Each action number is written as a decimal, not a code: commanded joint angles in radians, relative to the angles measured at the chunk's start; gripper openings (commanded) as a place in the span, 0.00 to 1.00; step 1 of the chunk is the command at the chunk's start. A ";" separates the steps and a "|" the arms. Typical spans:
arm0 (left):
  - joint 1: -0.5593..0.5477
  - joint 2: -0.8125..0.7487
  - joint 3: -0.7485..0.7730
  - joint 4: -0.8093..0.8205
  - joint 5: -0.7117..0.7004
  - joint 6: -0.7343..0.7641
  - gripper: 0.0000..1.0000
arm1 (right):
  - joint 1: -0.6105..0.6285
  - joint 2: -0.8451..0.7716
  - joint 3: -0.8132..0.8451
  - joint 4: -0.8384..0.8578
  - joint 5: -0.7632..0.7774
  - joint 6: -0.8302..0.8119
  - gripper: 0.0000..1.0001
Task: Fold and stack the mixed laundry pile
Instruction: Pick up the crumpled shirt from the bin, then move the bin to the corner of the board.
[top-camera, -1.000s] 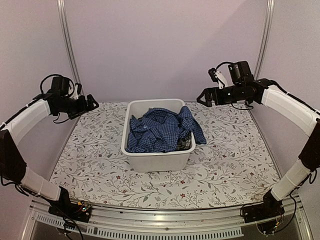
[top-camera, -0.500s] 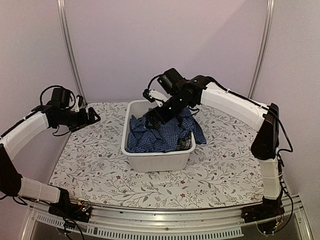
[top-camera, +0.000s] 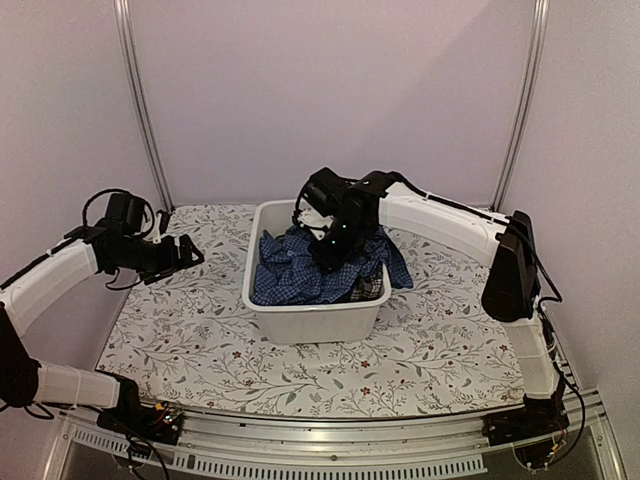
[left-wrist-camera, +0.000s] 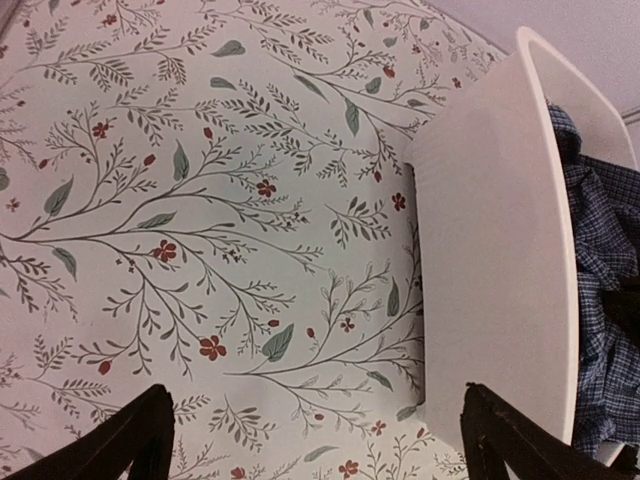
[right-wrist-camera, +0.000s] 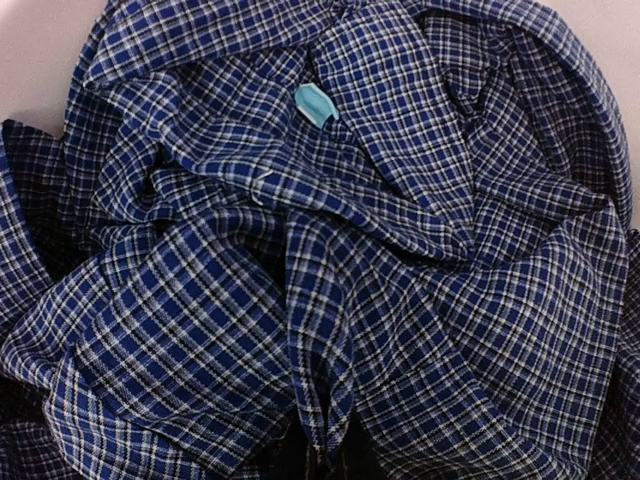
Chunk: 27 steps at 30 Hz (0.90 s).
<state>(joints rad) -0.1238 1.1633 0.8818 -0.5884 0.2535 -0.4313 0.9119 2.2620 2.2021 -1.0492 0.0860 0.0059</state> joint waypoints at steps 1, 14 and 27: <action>-0.027 0.008 -0.024 -0.015 0.008 -0.001 1.00 | 0.001 -0.045 0.040 0.011 0.137 0.038 0.00; -0.156 -0.330 0.026 0.179 0.180 -0.032 0.97 | -0.090 -0.436 0.011 0.355 0.170 0.101 0.00; -0.782 0.278 0.518 0.165 -0.085 0.228 0.92 | -0.164 -0.745 -0.120 0.593 0.747 0.026 0.00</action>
<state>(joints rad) -0.7563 1.2621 1.2575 -0.3836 0.2642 -0.3271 0.7773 1.5883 2.1246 -0.5678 0.5365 0.0742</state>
